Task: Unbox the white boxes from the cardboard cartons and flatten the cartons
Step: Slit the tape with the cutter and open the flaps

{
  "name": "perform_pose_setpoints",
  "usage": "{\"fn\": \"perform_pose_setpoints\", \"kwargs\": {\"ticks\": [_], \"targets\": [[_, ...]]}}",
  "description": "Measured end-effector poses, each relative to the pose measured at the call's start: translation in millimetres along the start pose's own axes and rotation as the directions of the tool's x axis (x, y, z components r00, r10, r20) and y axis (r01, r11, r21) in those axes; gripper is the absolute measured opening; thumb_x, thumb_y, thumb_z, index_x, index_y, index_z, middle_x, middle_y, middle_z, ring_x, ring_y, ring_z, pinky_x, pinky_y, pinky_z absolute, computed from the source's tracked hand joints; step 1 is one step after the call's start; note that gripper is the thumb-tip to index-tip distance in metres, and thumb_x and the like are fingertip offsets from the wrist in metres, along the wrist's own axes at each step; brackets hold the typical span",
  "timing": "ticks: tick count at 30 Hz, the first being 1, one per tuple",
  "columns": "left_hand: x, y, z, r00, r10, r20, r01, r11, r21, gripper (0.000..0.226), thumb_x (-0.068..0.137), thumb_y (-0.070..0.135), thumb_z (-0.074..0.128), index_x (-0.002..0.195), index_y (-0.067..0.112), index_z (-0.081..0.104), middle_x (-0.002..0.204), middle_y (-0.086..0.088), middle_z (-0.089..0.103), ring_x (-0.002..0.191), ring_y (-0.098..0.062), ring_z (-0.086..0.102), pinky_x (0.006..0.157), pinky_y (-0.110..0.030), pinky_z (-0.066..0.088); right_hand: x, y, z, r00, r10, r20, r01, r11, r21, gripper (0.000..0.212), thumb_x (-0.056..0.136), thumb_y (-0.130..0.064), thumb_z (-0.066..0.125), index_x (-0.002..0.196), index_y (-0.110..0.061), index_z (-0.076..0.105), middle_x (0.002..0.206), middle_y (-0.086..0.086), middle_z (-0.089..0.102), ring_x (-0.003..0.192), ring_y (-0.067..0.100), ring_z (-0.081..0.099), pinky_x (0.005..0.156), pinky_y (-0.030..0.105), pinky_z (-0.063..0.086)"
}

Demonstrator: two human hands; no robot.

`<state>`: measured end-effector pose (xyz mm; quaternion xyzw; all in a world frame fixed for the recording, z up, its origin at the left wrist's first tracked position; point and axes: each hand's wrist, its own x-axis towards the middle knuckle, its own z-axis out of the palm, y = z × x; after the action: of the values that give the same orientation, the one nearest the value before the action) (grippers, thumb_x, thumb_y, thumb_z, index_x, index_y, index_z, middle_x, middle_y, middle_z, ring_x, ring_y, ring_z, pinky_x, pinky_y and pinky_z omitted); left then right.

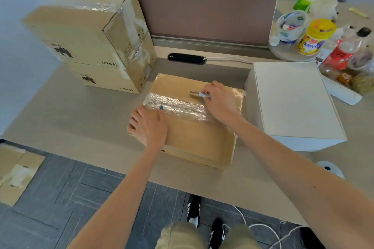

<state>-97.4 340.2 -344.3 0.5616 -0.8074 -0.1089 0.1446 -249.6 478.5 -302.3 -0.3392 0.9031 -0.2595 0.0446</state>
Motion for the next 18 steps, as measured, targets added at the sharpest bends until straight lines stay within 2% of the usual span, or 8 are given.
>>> {"fn": "perform_pose_setpoints", "kwargs": {"ticks": [4,9,15,18], "targets": [[21.6,-2.7,4.9,0.993,0.117,0.031,-0.117,0.993,-0.024,0.061,0.092,0.055,0.053,0.136,0.014,0.044,0.129,-0.011,0.051,0.119,-0.033,0.047,0.102,-0.047,0.03,18.0,-6.4,5.9,0.999,-0.031,0.013,0.03,0.999,0.026,0.018,0.093,-0.011,0.053,0.106,-0.017,0.063,0.102,-0.003,0.051,0.098,0.015,0.049,0.064,0.027,0.034],[55.2,-0.7,9.0,0.947,0.304,0.102,-0.296,0.951,-0.086,0.059,0.091,0.057,0.055,0.136,0.021,0.045,0.13,-0.003,0.049,0.121,-0.027,0.045,0.107,-0.044,0.027,39.1,-13.9,11.3,0.998,-0.056,0.028,0.055,0.998,0.02,0.019,0.093,-0.011,0.051,0.107,-0.015,0.063,0.102,-0.002,0.052,0.102,0.017,0.047,0.066,0.029,0.033],[91.4,6.6,14.5,0.824,0.541,0.166,-0.503,0.835,-0.225,0.052,0.088,0.056,0.058,0.131,0.028,0.048,0.124,0.006,0.049,0.122,-0.018,0.046,0.11,-0.04,0.026,65.7,-17.0,15.6,0.998,-0.055,-0.014,0.055,0.998,0.022,0.022,0.095,-0.012,0.05,0.11,-0.015,0.065,0.11,-0.003,0.056,0.109,0.018,0.047,0.07,0.032,0.041],[105.6,12.2,17.7,0.752,0.632,0.186,-0.579,0.769,-0.272,0.054,0.085,0.062,0.051,0.129,0.03,0.051,0.123,0.01,0.05,0.12,-0.015,0.047,0.109,-0.04,0.027,78.4,-19.3,17.9,0.998,-0.059,-0.006,0.059,0.998,-0.015,0.024,0.096,-0.012,0.049,0.113,-0.016,0.065,0.114,-0.005,0.059,0.112,0.016,0.043,0.071,0.033,0.044]]}}
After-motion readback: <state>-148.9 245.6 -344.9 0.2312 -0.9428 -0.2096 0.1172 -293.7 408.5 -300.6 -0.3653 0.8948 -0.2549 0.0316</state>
